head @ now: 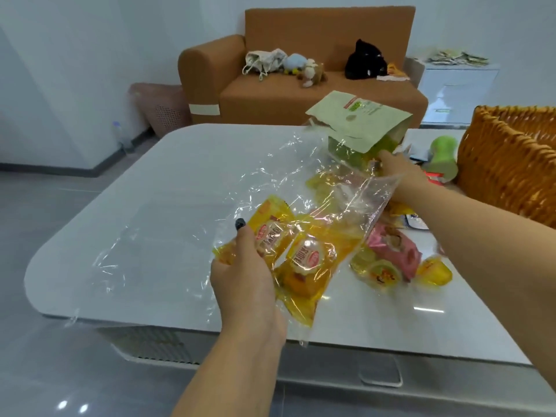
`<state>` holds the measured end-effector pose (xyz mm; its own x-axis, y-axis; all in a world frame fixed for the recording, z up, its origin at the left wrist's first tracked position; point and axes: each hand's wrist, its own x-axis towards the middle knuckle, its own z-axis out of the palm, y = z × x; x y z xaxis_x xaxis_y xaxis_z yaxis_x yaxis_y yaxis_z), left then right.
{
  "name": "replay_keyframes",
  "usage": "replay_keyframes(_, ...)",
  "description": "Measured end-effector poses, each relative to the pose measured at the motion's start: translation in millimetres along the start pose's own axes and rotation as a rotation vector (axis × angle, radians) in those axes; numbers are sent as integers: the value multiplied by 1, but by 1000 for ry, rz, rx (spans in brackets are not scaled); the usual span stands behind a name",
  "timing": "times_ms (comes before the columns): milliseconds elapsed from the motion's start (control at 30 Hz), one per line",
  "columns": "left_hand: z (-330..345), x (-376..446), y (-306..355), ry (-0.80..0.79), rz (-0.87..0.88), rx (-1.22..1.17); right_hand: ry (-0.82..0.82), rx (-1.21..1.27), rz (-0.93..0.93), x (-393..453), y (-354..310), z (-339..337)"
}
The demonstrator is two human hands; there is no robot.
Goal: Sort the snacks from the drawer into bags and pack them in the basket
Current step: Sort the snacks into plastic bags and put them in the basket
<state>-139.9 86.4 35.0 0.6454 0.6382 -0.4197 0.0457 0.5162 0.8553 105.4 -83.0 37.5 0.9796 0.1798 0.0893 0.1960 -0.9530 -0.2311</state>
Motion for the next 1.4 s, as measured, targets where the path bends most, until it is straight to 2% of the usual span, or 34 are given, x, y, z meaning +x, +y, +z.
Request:
replay_keyframes(133, -1, -8, -6, -75, 17, 32, 127, 80, -81, -35, -1, -20)
replay_keyframes(200, -2, -13, -11, -108, 13, 46, 189, 235, -100, -59, 1, -31)
replay_keyframes(300, -2, -23, -10, -171, -2, 25, 278, 666, 17, -110, 12, -49)
replay_keyframes(367, -1, -30, -7, -242, -11, -5, 340, 1025, 167, -148, 26, -54)
replay_keyframes(433, 2, -38, -5, -337, -14, 7, 332, 1373, 330, -189, 38, -61)
replay_keyframes(500, 4, -47, -5, -430, -22, 30, 267, 1560, 390, -224, 47, -69)
replay_keyframes(567, 6, -54, -5, -494, -29, 48, 236, 1651, 357, -252, 54, -78)
replay_keyframes(733, 2, -60, 1, -576, 2, 51, 242, 1731, 299, -291, 60, -93)
replay_keyframes(900, -6, -60, 10, -618, 94, 68, 218, 1792, 289, -294, 63, -94)
replay_keyframes(1033, -13, -50, 10, -600, 171, 143, 250, 1810, 291, -286, 68, -94)
replay_keyframes(1167, -13, -42, 8, -575, 222, 159, 279, 1833, 123, -275, 69, -95)
replay_keyframes(1267, -14, -37, 8, -558, 265, 171, 241, 1759, 68, -267, 70, -95)
replay_keyframes(1400, -15, -31, 10, -525, 324, 200, 169, 1687, 147, -260, 69, -95)
